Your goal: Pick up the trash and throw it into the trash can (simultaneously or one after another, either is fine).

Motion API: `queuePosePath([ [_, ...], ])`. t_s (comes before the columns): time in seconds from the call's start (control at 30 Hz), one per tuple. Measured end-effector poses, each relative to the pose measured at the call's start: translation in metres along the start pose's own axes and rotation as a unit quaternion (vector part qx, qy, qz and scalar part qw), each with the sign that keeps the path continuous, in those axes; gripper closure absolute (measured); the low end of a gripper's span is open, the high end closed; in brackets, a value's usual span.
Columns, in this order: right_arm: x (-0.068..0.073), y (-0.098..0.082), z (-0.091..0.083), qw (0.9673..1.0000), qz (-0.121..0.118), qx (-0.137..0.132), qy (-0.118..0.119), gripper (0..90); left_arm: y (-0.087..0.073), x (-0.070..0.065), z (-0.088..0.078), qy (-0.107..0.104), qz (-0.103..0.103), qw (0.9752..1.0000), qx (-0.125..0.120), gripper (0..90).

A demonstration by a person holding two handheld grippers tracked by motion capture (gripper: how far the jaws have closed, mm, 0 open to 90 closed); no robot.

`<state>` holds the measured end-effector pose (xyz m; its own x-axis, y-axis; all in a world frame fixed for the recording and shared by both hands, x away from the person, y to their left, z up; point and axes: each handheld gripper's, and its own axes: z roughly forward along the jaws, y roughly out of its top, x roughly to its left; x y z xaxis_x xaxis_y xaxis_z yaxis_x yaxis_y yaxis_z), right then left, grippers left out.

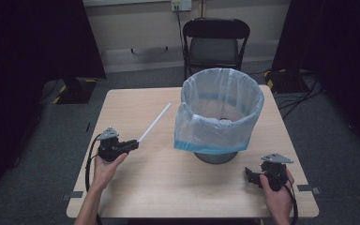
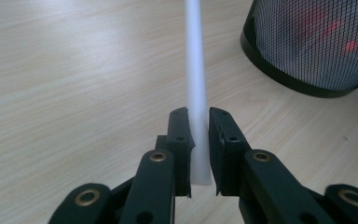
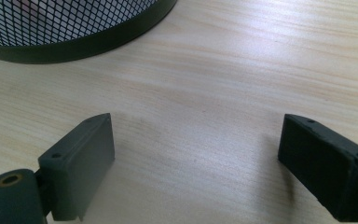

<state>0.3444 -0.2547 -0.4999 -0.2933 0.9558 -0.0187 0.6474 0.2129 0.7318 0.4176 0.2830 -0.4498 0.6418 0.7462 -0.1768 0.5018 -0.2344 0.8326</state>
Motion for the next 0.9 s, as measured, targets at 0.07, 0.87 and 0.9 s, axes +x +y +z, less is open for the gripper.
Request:
queuePosePath([
  [0.07,0.0,0.0,0.0,1.0,0.0,0.0,0.0,9.9,0.004,0.001,0.0,-0.002,0.001,1.0,-0.008,79.8],
  [0.87,0.0,0.0,0.0,1.0,0.0,0.0,0.0,10.0,0.049,-0.004,-0.018,-0.014,0.013,0.9974,-0.07,79.8],
  [0.9,0.0,0.0,0.0,1.0,0.0,0.0,0.0,10.0,0.051,-0.004,-0.019,-0.016,0.013,0.9971,-0.073,79.8],
])
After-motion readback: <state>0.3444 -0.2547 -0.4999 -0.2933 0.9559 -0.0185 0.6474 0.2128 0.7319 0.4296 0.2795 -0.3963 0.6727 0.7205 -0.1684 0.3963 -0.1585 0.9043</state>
